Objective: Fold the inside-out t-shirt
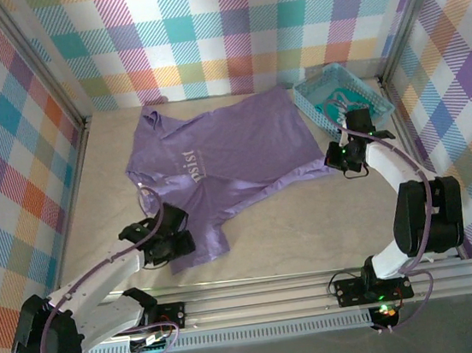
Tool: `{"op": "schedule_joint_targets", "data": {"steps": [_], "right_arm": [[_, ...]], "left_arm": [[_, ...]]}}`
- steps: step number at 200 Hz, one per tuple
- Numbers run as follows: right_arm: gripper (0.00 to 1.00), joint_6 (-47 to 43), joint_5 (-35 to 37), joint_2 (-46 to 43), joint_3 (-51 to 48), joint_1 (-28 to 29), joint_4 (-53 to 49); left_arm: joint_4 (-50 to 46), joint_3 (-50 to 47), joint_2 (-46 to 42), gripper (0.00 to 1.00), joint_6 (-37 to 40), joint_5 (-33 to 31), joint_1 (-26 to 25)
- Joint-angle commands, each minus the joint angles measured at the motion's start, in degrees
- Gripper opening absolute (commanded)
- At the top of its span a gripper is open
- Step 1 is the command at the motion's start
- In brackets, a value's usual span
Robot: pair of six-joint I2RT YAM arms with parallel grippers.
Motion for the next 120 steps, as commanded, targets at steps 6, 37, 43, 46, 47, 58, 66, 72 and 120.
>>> {"op": "schedule_joint_targets", "data": {"steps": [6,37,43,46,47,58,66,72,120], "right_arm": [[0.01,-1.0,-2.4,-0.7,0.0,0.2,0.6],[0.01,-1.1,-2.6,-1.0,-1.2,0.2,1.5],[0.01,-1.1,-2.7,-0.9,-1.1,0.2,1.5],[0.01,-1.1,-2.8,-0.8,-1.1,0.1,1.5],[0.01,-1.1,-2.8,-0.8,-1.0,0.2,1.5],[0.01,-1.0,-3.2,-0.6,-0.9,0.2,1.3],[0.01,-1.1,-3.2,-0.7,-1.0,0.2,1.3],[0.01,-1.1,-3.1,-0.8,-1.1,0.2,1.3],[0.00,-1.2,-3.0,-0.5,-1.0,0.2,1.1]], "left_arm": [[-6.3,-0.9,0.3,0.71,-7.3,-2.8,-3.2],[-4.9,-2.2,1.8,0.65,-7.3,-0.5,-4.5],[-4.5,-2.3,2.6,0.63,-7.0,0.0,-4.5],[-4.3,-2.3,3.0,0.62,-6.9,0.3,-4.6],[-4.2,-2.3,3.2,0.62,-6.9,0.4,-4.6],[-3.7,-2.5,4.0,0.58,-6.8,1.1,-4.9],[-3.3,-2.9,4.1,0.56,-6.8,1.3,-5.1],[-3.2,-3.2,4.1,0.55,-6.7,1.2,-5.1],[1.9,-7.5,6.7,0.37,-7.1,3.3,-5.3]]}}
